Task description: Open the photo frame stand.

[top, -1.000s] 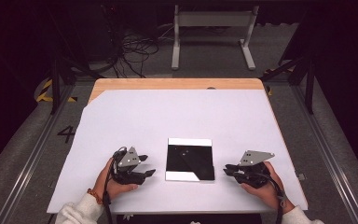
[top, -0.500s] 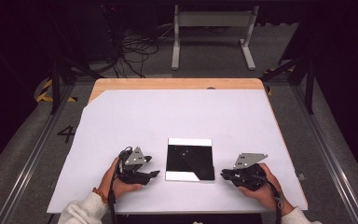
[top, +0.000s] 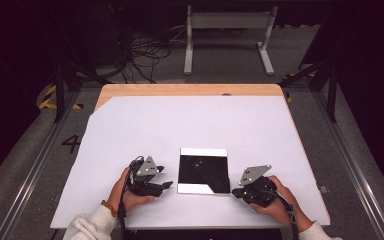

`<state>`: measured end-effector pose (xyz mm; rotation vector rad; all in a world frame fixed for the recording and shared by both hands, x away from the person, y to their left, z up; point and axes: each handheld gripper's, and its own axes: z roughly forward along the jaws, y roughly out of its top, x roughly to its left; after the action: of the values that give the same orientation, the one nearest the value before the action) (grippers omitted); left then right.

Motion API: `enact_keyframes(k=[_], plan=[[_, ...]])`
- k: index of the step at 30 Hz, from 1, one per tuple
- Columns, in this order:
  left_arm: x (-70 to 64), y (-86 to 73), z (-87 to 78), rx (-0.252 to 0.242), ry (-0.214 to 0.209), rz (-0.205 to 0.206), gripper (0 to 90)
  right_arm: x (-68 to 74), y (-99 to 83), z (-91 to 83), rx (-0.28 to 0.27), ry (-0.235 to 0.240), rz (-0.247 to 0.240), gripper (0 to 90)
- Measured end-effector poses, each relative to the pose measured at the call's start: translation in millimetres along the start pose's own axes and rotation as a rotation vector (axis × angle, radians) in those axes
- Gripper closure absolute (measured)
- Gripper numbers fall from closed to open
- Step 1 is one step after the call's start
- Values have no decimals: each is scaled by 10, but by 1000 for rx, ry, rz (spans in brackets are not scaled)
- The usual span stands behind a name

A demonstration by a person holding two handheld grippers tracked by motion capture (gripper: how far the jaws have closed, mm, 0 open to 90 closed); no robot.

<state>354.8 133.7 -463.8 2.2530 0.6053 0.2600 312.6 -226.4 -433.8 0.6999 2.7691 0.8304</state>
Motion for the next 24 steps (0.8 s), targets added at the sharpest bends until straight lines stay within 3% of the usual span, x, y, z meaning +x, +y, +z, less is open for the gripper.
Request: enact_keyframes(k=[3,9,13,14,24], plan=[[-7,11,18,4,-1,6,381,13,48,17,38,25,-16,900],[-20,18,26,13,-8,14,372,38,103,61,80,22,-25,900],[-27,17,36,19,-15,16,370,31,83,57,64,21,-11,886],[-34,17,38,16,-17,14,370,31,79,51,51,0,-7,884],[-27,11,39,20,-20,13,368,12,49,57,14,10,2,882]])
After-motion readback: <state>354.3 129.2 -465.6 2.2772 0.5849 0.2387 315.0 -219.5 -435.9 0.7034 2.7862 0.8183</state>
